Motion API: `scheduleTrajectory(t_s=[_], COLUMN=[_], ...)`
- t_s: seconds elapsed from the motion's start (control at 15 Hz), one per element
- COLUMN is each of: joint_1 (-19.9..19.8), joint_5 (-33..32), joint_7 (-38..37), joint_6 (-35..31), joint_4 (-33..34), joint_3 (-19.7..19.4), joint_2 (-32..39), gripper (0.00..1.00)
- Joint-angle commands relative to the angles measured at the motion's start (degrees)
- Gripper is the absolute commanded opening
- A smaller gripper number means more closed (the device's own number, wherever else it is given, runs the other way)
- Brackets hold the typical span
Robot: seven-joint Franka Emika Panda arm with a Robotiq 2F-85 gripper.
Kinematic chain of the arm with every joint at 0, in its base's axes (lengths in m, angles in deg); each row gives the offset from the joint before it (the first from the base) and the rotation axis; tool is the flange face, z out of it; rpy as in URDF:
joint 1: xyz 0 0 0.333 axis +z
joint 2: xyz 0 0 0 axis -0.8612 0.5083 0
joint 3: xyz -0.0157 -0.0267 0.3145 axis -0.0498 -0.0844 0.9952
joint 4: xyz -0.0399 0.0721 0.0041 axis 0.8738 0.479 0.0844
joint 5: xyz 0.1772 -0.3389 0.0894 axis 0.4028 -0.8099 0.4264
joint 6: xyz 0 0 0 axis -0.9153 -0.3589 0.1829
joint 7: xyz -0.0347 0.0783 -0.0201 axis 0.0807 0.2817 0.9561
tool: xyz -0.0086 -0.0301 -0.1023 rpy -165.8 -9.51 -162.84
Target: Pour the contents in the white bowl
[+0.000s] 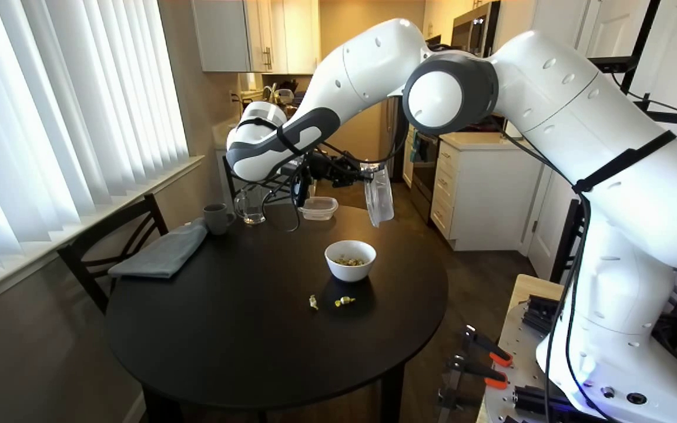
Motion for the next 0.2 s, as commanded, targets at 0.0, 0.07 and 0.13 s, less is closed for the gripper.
scheduleTrajectory(t_s=[0.0,0.07,0.13], joint_1=[0.3,0.3,0.4], joint_5=[-0.8,-0.7,-0.7], joint_7=[1.5,1.4,1.5], joint_6=[2.0,2.1,2.4], joint_4=[1.6,1.7,1.8], joint_3=[-0.3,-0.2,-0.2], joint_2=[0.7,0.6,0.6], gripper=[0.02,0.02,0.02])
